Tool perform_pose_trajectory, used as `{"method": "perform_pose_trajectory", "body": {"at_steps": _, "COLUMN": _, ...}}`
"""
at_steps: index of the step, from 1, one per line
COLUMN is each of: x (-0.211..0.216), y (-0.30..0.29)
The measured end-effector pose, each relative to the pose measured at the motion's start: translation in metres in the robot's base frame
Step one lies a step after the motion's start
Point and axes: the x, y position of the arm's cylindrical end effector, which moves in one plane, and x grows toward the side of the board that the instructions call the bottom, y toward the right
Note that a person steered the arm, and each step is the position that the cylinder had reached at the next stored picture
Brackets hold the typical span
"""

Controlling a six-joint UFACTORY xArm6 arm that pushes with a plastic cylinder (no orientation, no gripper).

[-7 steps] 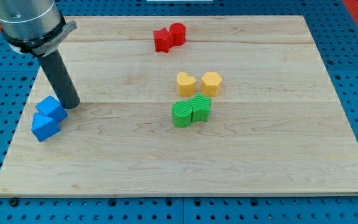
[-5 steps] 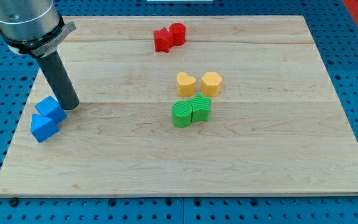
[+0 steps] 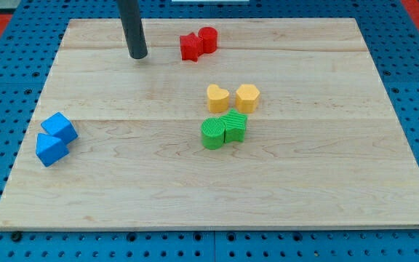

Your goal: Move the red circle to the top left of the board

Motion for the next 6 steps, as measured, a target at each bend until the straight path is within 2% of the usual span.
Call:
{"method": "perform_pose_trajectory", "body": {"at_steps": 2, "x": 0.0, "y": 0.0}}
{"method": "perform_pose_trajectory", "body": {"at_steps": 4, "x": -0.032, "y": -0.004}}
{"method": "perform_pose_trajectory", "body": {"at_steps": 5, "x": -0.051, "y": 0.023}}
{"method": "perform_pose_trajectory", "body": {"at_steps": 6, "x": -0.054, "y": 0.081}}
